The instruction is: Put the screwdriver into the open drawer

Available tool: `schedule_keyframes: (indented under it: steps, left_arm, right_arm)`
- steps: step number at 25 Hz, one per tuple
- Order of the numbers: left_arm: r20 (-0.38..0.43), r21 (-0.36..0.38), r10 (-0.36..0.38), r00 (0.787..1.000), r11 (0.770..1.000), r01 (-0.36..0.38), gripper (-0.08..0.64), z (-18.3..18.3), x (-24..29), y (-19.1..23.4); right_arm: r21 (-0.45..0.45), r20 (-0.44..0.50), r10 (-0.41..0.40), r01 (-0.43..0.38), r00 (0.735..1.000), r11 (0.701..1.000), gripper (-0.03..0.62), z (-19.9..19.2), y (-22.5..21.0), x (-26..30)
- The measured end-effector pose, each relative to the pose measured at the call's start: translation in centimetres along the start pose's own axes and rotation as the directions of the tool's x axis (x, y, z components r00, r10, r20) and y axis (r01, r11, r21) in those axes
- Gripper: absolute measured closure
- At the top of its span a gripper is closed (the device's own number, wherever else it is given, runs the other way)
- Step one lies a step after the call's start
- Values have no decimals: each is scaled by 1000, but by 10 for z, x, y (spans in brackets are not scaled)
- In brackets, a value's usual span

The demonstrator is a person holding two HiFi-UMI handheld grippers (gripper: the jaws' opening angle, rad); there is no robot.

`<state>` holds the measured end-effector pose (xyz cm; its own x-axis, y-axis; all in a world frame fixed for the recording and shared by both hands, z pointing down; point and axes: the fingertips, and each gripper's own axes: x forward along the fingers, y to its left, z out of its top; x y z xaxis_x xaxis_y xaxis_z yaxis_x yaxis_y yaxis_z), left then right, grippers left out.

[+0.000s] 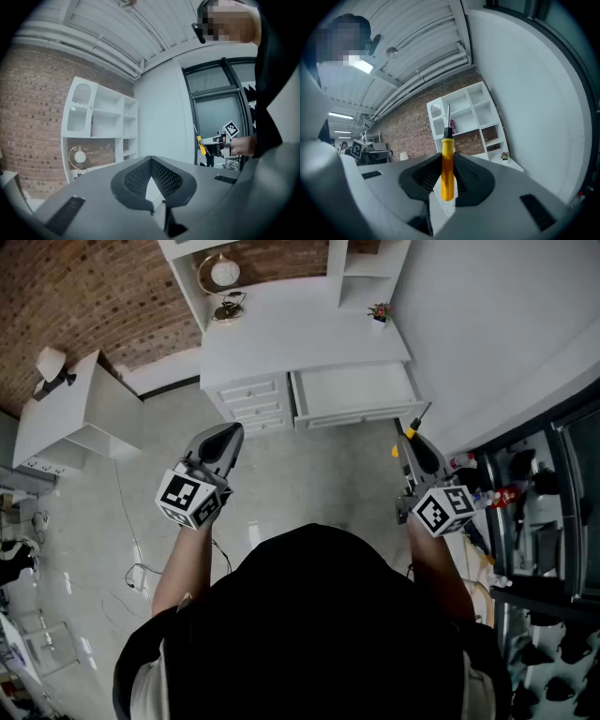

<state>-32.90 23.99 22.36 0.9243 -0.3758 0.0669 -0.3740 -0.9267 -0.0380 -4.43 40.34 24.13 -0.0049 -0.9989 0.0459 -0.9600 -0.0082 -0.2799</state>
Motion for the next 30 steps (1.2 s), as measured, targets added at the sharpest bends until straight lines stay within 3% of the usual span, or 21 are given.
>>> schedule_keyframes:
  steps: [10,17,30]
  left_arm:
    - [-26,-23,-60,998,998,60,545,-9,-23,9]
    - [-14,-17,-82,997,997,81,545,-15,-28,7]
    - [-35,-44,-64,997,997,63,545,-32,-19,16]
  right_arm:
    - [-5,3,-31,31,1000,1000,508,-19,34,-7]
    - [21,-8,-69,70,998,997,505,-24,35,-23]
    - [-3,-21,-46,46,999,999,505,-29,27,-2]
